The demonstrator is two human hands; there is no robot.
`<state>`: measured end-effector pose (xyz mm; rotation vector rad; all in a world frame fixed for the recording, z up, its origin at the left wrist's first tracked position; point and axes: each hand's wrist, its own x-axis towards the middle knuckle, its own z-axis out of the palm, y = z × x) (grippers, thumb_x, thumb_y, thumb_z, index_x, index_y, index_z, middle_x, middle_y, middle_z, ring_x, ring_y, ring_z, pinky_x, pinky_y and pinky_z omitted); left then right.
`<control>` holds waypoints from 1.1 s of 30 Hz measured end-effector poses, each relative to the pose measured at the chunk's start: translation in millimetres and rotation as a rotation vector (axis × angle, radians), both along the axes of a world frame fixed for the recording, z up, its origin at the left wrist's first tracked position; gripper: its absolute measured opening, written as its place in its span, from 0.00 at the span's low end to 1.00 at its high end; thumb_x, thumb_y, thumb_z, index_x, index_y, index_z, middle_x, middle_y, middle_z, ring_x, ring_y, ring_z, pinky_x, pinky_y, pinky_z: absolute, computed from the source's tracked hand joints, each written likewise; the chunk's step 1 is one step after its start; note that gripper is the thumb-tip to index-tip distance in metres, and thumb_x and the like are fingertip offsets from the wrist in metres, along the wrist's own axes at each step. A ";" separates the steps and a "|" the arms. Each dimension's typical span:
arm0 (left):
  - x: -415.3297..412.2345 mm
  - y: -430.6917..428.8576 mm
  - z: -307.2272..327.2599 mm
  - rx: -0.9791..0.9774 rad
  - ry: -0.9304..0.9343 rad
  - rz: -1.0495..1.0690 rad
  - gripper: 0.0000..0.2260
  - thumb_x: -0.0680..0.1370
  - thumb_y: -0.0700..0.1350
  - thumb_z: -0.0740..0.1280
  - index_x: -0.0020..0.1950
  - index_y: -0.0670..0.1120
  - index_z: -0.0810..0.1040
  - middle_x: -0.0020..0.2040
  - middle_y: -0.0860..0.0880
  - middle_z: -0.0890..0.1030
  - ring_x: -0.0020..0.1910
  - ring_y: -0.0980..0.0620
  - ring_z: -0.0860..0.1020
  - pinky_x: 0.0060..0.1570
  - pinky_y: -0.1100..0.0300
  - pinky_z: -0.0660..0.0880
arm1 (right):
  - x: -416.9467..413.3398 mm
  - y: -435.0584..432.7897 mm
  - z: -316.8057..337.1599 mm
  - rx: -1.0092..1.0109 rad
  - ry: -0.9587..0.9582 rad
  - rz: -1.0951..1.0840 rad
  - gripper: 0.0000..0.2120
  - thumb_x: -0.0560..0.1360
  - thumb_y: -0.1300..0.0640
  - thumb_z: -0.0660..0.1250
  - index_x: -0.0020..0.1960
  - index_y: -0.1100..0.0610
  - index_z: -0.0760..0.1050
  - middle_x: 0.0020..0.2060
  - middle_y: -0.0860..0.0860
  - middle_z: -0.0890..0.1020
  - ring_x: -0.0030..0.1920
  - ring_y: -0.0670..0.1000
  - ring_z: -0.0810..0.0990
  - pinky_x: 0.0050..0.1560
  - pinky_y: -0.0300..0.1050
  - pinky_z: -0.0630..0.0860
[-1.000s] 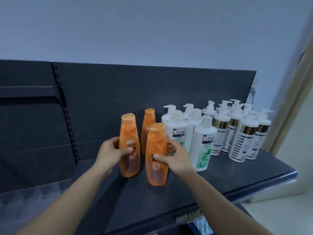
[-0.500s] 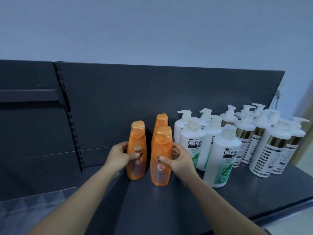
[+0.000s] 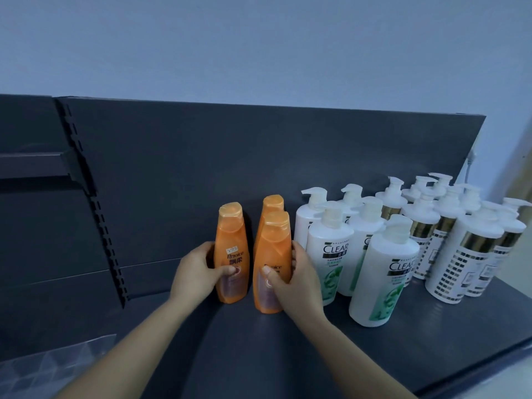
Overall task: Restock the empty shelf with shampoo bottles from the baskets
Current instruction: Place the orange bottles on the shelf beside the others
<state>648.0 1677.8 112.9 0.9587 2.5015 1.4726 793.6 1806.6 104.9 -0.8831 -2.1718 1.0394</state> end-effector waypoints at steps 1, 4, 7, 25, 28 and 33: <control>0.1 0.9 -2.4 -0.015 0.021 0.017 0.17 0.67 0.49 0.79 0.52 0.52 0.77 0.45 0.57 0.82 0.45 0.59 0.79 0.44 0.61 0.76 | -0.5 -3.4 -1.1 0.043 -0.051 -0.033 0.46 0.64 0.35 0.72 0.75 0.49 0.58 0.69 0.45 0.70 0.69 0.49 0.70 0.67 0.54 0.72; -0.4 6.4 -5.7 -0.032 0.051 0.038 0.17 0.67 0.49 0.79 0.51 0.51 0.78 0.44 0.55 0.82 0.45 0.56 0.80 0.45 0.57 0.77 | -5.0 -12.8 -3.7 0.138 -0.157 -0.121 0.53 0.60 0.32 0.75 0.75 0.52 0.55 0.68 0.47 0.67 0.69 0.51 0.68 0.65 0.51 0.73; -2.7 13.0 -6.0 -0.021 0.050 0.017 0.16 0.68 0.47 0.79 0.52 0.50 0.78 0.44 0.55 0.82 0.44 0.57 0.80 0.41 0.63 0.74 | -12.5 -13.3 -7.3 0.156 -0.198 -0.174 0.48 0.63 0.35 0.75 0.73 0.53 0.56 0.67 0.49 0.70 0.67 0.52 0.71 0.63 0.50 0.74; -12.5 28.9 -8.9 -0.062 0.146 0.067 0.17 0.69 0.47 0.77 0.54 0.46 0.75 0.50 0.49 0.78 0.49 0.50 0.76 0.45 0.57 0.72 | -15.4 0.3 -14.0 0.143 -0.151 -0.118 0.44 0.71 0.45 0.71 0.77 0.55 0.50 0.70 0.53 0.68 0.69 0.54 0.70 0.65 0.51 0.73; -11.2 29.1 -8.4 -0.075 0.156 0.062 0.17 0.70 0.48 0.76 0.54 0.45 0.75 0.50 0.48 0.78 0.49 0.50 0.77 0.46 0.56 0.74 | -16.0 2.1 -11.4 0.098 -0.159 -0.086 0.47 0.70 0.46 0.72 0.78 0.54 0.48 0.72 0.53 0.66 0.71 0.54 0.68 0.67 0.53 0.71; -6.1 26.4 -8.7 -0.092 0.197 0.049 0.19 0.72 0.47 0.74 0.60 0.44 0.74 0.54 0.47 0.76 0.52 0.48 0.76 0.47 0.58 0.72 | -14.8 -0.4 -8.3 0.048 -0.169 -0.064 0.51 0.72 0.48 0.72 0.80 0.55 0.39 0.77 0.53 0.59 0.76 0.54 0.61 0.74 0.52 0.64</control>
